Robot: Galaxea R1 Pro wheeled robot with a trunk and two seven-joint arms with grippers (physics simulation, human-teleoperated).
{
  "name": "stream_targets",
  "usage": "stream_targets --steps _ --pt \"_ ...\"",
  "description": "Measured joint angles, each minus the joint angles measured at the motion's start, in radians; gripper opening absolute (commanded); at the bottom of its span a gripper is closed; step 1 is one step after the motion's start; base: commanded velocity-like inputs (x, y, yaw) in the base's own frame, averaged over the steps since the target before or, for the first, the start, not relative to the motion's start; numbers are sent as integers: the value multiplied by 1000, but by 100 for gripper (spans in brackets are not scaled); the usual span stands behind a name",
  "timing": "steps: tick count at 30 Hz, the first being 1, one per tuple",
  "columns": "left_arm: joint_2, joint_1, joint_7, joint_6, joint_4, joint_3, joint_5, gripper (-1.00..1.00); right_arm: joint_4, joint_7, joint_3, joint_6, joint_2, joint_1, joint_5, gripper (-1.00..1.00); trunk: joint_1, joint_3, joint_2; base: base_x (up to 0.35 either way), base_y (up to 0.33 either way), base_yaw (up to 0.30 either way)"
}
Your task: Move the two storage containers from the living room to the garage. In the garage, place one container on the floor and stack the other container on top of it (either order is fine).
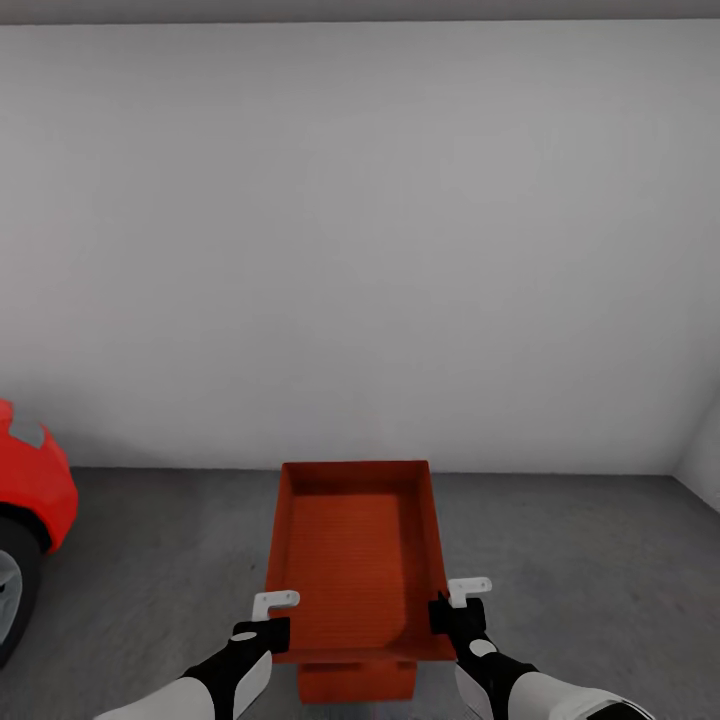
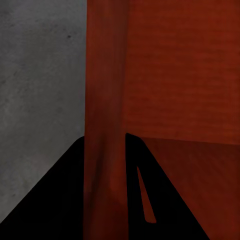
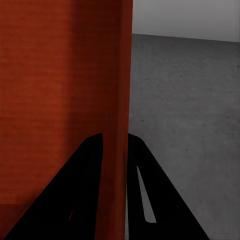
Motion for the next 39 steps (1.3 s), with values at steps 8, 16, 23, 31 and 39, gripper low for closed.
stream_targets --steps 8,16,23,31,39 --pt "0 0 0 0 0 0 0 -100 0 -1 1 0 0 0 -1 -100 0 -13 0 0 0 0" --pt "0 0 0 0 0 0 0 -100 0 -1 1 0 1 0 -1 -100 0 -25 0 0 0 0" --pt "0 0 0 0 0 0 0 -100 0 -1 1 0 1 0 -1 -100 0 -37 0 0 0 0" --pt "0 0 0 0 0 0 0 -100 0 -1 1 0 0 0 -1 -100 0 -43 0 76 0 0" --pt "1 0 -2 -2 0 0 0 -100 0 -1 0 -1 1 0 1 -100 -1 -43 0 288 0 0"
